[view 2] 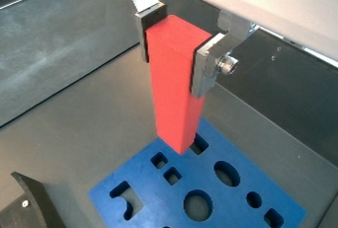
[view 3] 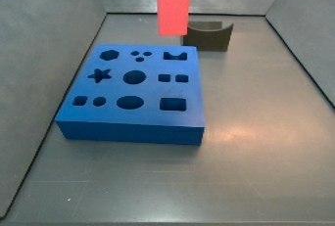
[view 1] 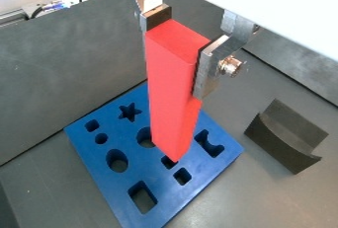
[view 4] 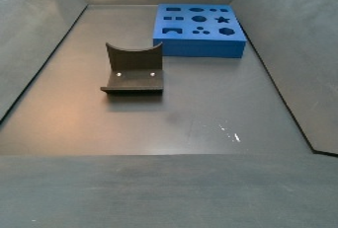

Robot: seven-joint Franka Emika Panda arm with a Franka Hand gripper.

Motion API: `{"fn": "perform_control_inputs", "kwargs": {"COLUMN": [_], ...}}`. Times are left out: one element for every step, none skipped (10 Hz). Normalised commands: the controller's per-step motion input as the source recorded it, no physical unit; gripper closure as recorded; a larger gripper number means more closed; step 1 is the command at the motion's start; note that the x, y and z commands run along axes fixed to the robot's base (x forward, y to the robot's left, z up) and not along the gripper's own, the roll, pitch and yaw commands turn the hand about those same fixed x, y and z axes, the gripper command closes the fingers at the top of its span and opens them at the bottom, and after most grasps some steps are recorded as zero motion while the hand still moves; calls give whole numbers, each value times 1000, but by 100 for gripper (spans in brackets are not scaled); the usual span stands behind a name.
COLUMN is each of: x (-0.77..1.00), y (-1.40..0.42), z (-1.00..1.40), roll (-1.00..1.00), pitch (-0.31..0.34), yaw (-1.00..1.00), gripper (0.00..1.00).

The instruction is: Insert the rectangle object.

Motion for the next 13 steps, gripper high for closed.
{"fn": "perform_control_inputs", "kwargs": {"x": [9, 0, 0, 0, 286, 246, 43, 54, 0, -6, -89, 0, 0], "y": [0, -540, -946, -906, -666, -191, 0, 91, 171, 66, 34, 0, 0], "z": [0, -746, -1000, -1000, -1000, -1000, -749, -603, -591, -540, -354, -211, -231], "roll": [-26, 59, 159, 136, 97, 60, -34, -61, -49, -94, -120, -123, -124], "pitch": [0, -80, -173, -164, -61, 26, 27, 20, 4, 0, 0, 0, 0], "yaw": [0, -129, -317, -257, -234, -294, -174, -80, -71, 0, -43, 0, 0], "gripper": [100, 100, 100, 100, 100, 100, 100, 100, 100, 100, 100, 100, 100]}}
